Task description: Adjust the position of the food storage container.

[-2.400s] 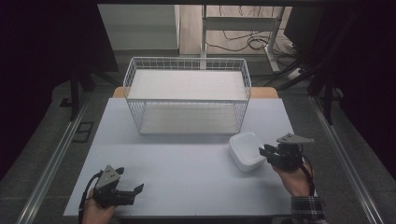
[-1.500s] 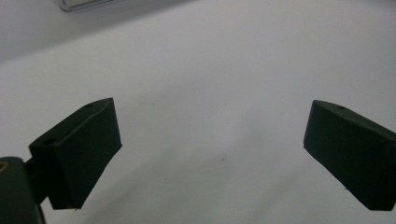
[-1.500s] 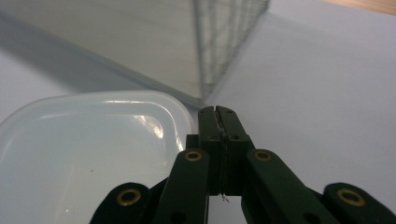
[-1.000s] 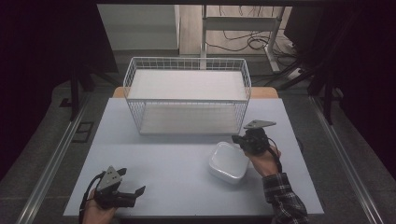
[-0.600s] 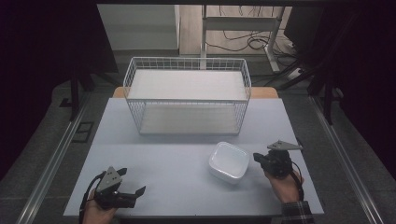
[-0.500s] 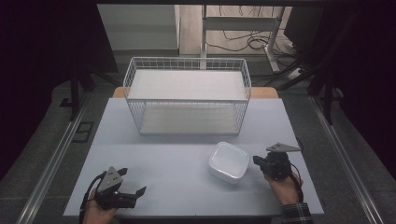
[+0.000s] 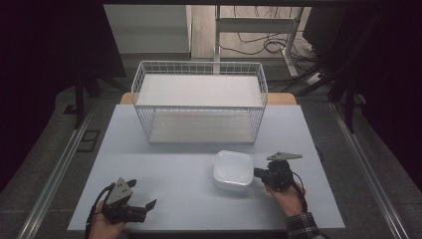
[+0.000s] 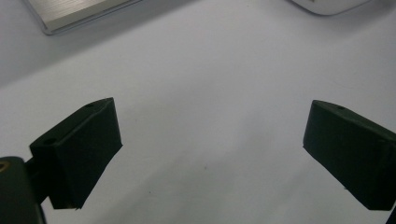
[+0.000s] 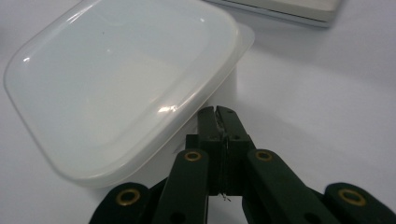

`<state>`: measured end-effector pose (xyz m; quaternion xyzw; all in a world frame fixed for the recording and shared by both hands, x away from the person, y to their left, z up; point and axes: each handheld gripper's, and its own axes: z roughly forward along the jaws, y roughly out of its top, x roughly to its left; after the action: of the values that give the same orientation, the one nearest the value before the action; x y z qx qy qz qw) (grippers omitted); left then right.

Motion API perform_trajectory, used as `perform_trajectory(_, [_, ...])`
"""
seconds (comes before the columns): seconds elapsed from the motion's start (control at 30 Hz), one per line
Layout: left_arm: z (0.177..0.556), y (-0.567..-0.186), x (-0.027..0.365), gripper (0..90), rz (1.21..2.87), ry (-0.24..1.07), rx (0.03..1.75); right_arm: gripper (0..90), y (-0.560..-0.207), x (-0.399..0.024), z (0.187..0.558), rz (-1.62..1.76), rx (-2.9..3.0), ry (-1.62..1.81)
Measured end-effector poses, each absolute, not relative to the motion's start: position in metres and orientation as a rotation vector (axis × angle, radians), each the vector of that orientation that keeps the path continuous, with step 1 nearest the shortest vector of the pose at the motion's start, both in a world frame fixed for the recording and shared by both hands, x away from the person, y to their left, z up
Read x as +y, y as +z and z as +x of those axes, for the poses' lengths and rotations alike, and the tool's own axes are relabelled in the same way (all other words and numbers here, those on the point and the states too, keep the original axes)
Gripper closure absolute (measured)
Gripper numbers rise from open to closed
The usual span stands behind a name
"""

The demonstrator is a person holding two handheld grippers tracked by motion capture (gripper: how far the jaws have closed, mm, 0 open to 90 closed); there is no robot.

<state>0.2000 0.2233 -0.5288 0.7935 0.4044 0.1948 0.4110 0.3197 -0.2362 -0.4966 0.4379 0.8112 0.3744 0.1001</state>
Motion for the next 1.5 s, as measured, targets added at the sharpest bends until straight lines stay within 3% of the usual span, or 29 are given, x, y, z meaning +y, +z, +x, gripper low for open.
perform_trajectory(0.5, [0.202,-0.53,0.224,4.7,2.0,0.474,1.036,88.3,-0.501,-0.176,0.329,1.214,2.48,1.192])
perform_trajectory(0.8, [0.203,-0.53,0.222,4.7,2.004,0.449,1.043,85.3,-0.499,-0.174,0.331,1.188,2.453,1.178])
perform_trajectory(0.9, [0.205,-0.53,0.223,5.4,1.965,0.357,1.062,76.3,-0.485,-0.192,0.318,1.171,2.386,1.203])
perform_trajectory(0.93, [0.205,-0.53,0.223,5.5,1.965,0.357,1.062,76.3,-0.485,-0.192,0.318,1.171,2.386,1.203])
perform_trajectory(1.1, [0.205,-0.53,0.223,5.5,1.961,0.35,1.055,59.9,-0.475,-0.217,0.302,1.145,2.328,1.237])
perform_trajectory(1.13, [0.205,-0.531,0.222,5.5,1.97,0.365,1.05,49.4,-0.475,-0.224,0.296,1.124,2.315,1.219])
perform_trajectory(1.17, [0.205,-0.531,0.222,5.6,1.97,0.365,1.05,49.4,-0.475,-0.224,0.296,1.124,2.315,1.219])
perform_trajectory(1.2, [0.205,-0.531,0.222,5.6,1.978,0.374,1.048,43.4,-0.475,-0.227,0.293,1.118,2.313,1.209])
perform_trajectory(1.23, [0.205,-0.532,0.222,5.5,1.99,0.386,1.044,30.0,-0.478,-0.23,0.287,1.111,2.311,1.18])
perform_trajectory(1.3, [0.205,-0.533,0.221,5.4,2.003,0.402,1.04,18.9,-0.482,-0.234,0.281,1.106,2.305,1.156])
perform_trajectory(1.33, [0.205,-0.533,0.221,5.2,2.003,0.402,1.04,18.9,-0.482,-0.234,0.281,1.106,2.305,1.156])
perform_trajectory(1.37, [0.205,-0.533,0.22,5.0,2.01,0.408,1.035,10.4,-0.487,-0.236,0.276,1.091,2.295,1.143])
perform_trajectory(1.5, [0.205,-0.534,0.22,4.6,2.02,0.417,1.025,4.6,-0.495,-0.239,0.269,1.069,2.294,1.116])
